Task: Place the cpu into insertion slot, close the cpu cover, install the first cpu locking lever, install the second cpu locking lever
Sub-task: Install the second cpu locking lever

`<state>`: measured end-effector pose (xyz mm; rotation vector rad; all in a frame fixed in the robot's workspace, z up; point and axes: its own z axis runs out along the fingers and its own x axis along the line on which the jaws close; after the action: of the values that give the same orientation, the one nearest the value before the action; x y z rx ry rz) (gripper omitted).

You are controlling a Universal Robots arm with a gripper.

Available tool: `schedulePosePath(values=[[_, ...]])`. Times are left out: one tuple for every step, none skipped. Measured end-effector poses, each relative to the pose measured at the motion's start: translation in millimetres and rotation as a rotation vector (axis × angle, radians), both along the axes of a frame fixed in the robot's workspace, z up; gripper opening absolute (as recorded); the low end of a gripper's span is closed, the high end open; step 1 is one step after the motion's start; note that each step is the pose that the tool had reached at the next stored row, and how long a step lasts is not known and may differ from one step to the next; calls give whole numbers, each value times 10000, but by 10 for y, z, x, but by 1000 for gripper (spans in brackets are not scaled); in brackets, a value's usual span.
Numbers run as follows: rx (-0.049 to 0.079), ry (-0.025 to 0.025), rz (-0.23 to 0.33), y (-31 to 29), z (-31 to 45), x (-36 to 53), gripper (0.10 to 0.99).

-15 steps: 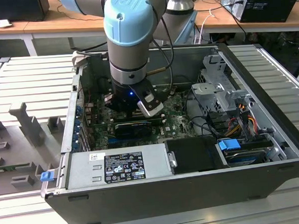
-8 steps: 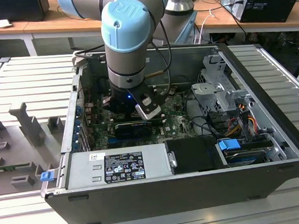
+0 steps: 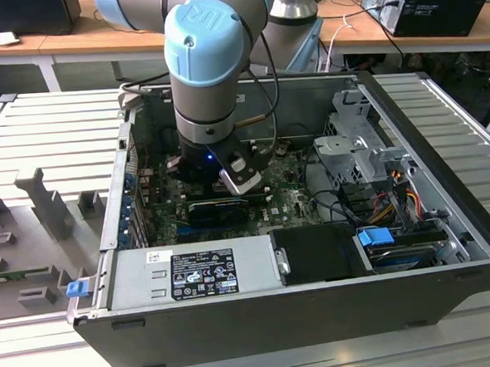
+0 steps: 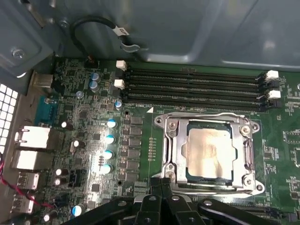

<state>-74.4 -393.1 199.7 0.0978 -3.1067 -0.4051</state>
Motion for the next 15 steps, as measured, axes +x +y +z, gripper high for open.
schedulePosePath(values=[[14, -2, 0, 9, -3, -1, 106], [36, -2, 1, 26, -9, -8, 106], [53, -2, 0, 37, -12, -15, 106], [69, -4, 0, 48, -18, -22, 106], [82, -2, 0, 59, -29, -40, 106], [87, -1, 0, 60, -29, -52, 106], [87, -1, 2, 60, 0, -52, 106], [89, -2, 1, 61, 63, -52, 106], [85, 1, -2, 66, 113, -54, 106], [82, 10, -1, 67, 137, -53, 106], [83, 12, -1, 67, 167, -53, 106], [82, 13, -1, 66, 197, -53, 106], [82, 14, -1, 67, 284, -53, 106], [82, 13, -1, 67, 356, -53, 106], [81, 14, 0, 66, 434, -53, 106]])
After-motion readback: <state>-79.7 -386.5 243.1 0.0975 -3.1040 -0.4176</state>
